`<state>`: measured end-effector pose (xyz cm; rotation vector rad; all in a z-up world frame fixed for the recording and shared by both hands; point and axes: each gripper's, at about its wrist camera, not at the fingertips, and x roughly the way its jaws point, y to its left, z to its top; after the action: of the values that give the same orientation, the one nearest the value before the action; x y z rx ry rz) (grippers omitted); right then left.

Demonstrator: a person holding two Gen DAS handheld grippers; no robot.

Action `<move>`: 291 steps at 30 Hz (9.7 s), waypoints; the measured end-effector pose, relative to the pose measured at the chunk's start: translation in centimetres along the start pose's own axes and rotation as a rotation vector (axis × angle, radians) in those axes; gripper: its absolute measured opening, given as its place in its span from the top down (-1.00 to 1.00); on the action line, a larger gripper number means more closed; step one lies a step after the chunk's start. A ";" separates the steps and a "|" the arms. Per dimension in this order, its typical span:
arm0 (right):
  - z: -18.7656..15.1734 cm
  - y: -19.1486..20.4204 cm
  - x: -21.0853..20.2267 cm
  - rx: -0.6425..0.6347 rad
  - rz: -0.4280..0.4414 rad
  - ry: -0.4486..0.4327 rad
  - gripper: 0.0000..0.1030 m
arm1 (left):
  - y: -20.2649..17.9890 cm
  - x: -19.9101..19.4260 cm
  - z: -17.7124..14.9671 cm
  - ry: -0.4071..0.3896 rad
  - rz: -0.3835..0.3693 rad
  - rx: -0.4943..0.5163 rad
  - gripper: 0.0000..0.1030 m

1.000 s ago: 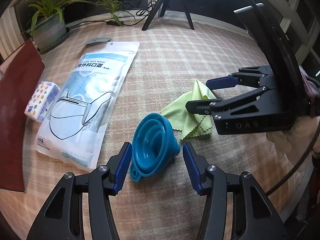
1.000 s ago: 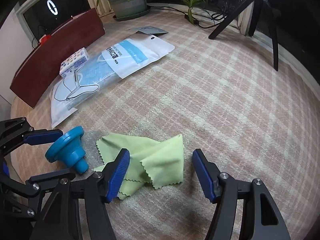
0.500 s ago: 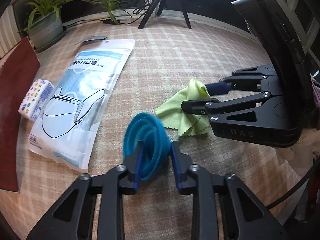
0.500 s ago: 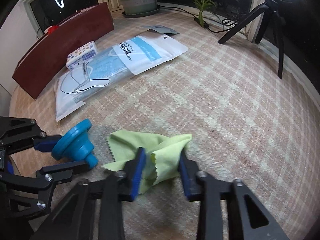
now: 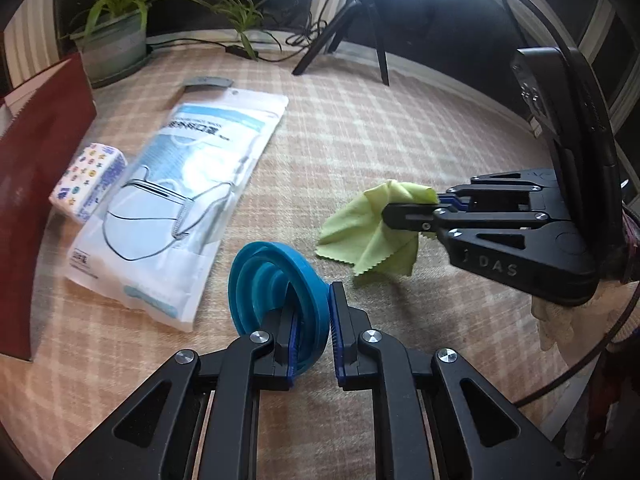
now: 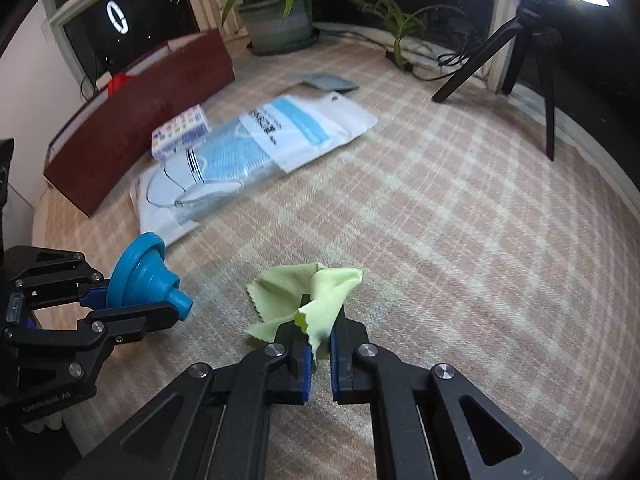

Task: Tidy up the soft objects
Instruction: 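Grasp the blue funnel with the left gripper while the right gripper grasps the green cloth, then carry the funnel with the left gripper into the box while the right gripper drops the cloth there, then move the left tool to the blue face-mask bag, then close the left gripper on the face-mask bag and lift it, then carry the face-mask bag with the left gripper into the box and release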

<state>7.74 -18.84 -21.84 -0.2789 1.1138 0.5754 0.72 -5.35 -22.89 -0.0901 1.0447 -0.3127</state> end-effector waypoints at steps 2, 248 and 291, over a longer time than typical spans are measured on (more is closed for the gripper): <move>0.1 0.0 -0.8 0.009 -0.001 -0.015 0.89 | 0.2 -0.8 0.1 -0.013 -0.006 -0.005 0.77; 19.4 15.5 -1.6 0.246 0.404 -0.080 0.40 | 22.9 -14.0 6.3 -0.155 -0.079 -0.428 0.06; 22.7 20.5 2.3 0.148 0.395 -0.018 0.32 | 34.4 -16.8 3.8 -0.206 0.040 -0.578 0.11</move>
<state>14.21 9.75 -12.83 0.0788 1.1956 0.8373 3.46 32.11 -14.50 -0.6074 0.9042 0.0438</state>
